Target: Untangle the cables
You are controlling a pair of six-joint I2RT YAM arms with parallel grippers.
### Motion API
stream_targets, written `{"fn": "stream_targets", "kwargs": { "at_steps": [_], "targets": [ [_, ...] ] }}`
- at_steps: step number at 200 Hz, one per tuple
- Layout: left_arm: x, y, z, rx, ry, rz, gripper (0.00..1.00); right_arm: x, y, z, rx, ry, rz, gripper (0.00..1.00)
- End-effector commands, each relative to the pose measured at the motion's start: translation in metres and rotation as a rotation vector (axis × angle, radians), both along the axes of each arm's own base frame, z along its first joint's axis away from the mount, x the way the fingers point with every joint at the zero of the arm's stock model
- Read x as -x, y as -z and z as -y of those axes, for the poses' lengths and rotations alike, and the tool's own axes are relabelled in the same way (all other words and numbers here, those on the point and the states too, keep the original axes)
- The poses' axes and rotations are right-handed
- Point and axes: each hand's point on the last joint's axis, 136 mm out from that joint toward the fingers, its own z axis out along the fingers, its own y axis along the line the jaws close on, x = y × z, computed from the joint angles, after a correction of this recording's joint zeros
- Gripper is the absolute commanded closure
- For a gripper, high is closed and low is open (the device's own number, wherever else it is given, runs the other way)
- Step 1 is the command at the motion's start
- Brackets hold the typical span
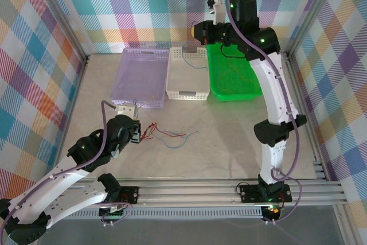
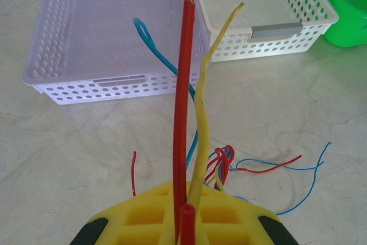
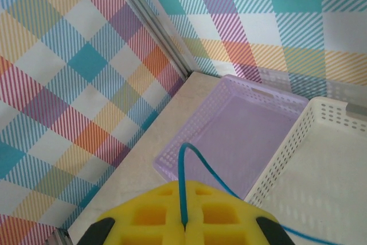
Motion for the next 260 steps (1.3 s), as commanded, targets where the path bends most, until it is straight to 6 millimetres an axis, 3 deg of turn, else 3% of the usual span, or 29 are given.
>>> {"fn": "stream_targets", "kwargs": {
  "at_steps": [1,41,88,110,139,188,215,260],
  "targets": [
    [-0.004,0.001,0.003,0.002,0.01,0.013,1.0,-0.004,-0.005,0.0,-0.034,-0.029,0.004,1.0],
    [-0.005,0.001,0.006,-0.001,0.02,0.009,1.0,-0.01,-0.014,0.01,-0.045,0.004,0.033,1.0],
    [-0.004,0.002,0.007,0.001,0.024,0.005,1.0,-0.004,-0.056,0.015,-0.133,0.024,0.125,1.0],
    [-0.004,0.002,0.006,-0.001,0.025,0.006,1.0,-0.006,-0.058,0.011,-0.152,0.008,0.135,1.0],
    [-0.004,0.003,0.006,-0.002,0.024,0.004,1.0,-0.021,-0.036,0.004,-0.129,0.003,0.096,1.0],
    [-0.004,0.004,0.007,-0.006,0.026,0.001,1.0,-0.056,0.043,-0.011,-0.024,-0.001,-0.049,1.0],
    [-0.004,0.004,0.007,-0.004,0.029,-0.001,1.0,-0.062,0.069,-0.018,0.007,-0.035,-0.076,1.0],
    [-0.004,0.004,0.007,-0.006,0.03,-0.001,1.0,-0.089,0.12,-0.001,0.154,0.108,-0.123,1.0]
  ]
}}
